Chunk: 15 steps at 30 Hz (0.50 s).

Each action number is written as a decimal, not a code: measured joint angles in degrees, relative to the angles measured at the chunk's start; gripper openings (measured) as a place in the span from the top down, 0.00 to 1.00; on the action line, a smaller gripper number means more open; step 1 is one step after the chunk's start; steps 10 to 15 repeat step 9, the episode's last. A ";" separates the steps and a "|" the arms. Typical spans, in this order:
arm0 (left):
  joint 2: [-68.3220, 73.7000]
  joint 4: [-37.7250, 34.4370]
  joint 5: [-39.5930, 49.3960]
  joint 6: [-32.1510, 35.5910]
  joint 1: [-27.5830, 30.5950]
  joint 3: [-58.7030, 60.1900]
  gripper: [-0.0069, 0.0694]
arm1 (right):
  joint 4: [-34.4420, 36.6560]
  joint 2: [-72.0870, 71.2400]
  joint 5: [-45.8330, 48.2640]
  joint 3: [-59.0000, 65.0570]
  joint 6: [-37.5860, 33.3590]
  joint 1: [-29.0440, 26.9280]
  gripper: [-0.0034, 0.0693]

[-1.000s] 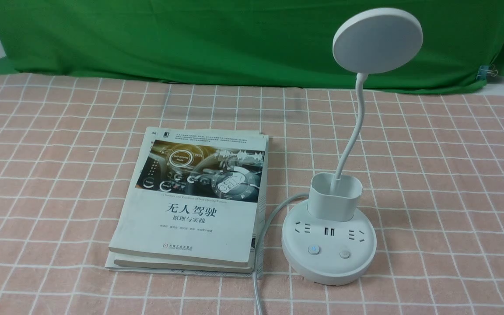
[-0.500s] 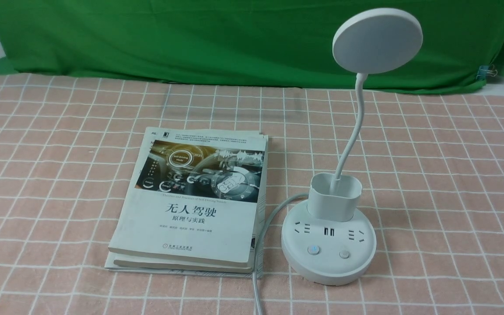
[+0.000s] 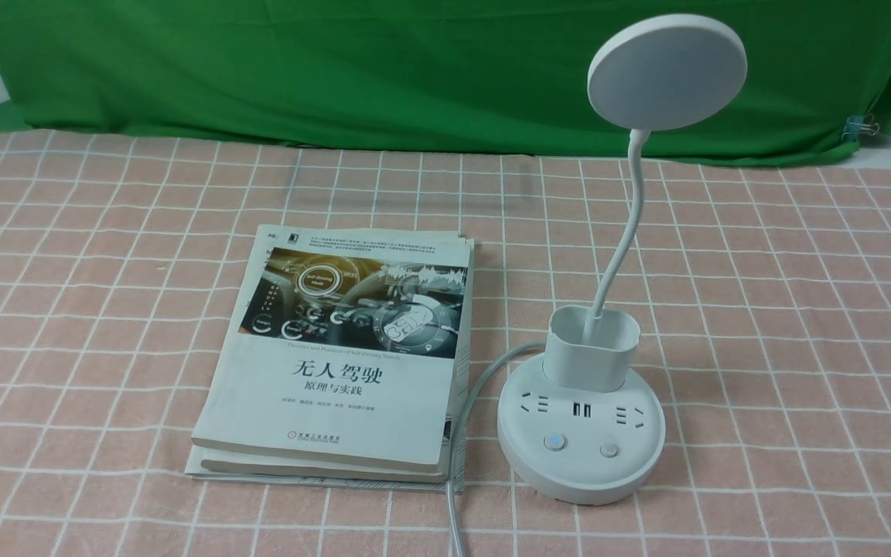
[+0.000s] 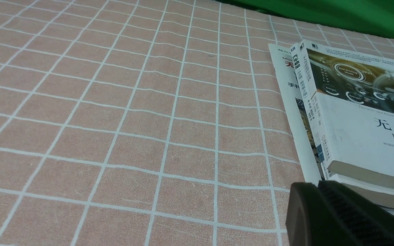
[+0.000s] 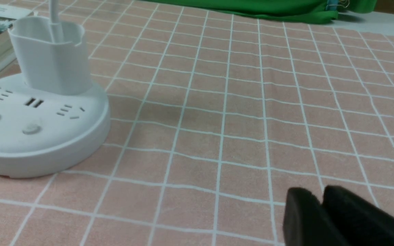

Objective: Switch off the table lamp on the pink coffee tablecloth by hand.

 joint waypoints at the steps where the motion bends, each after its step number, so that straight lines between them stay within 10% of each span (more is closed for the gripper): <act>1: 0.00 0.00 0.00 0.00 0.00 0.00 0.90 | 0.00 0.00 0.00 0.00 0.00 0.00 0.75; 15: 0.00 0.00 0.00 0.00 0.00 0.00 0.90 | 0.00 0.00 0.00 0.00 0.00 0.00 0.72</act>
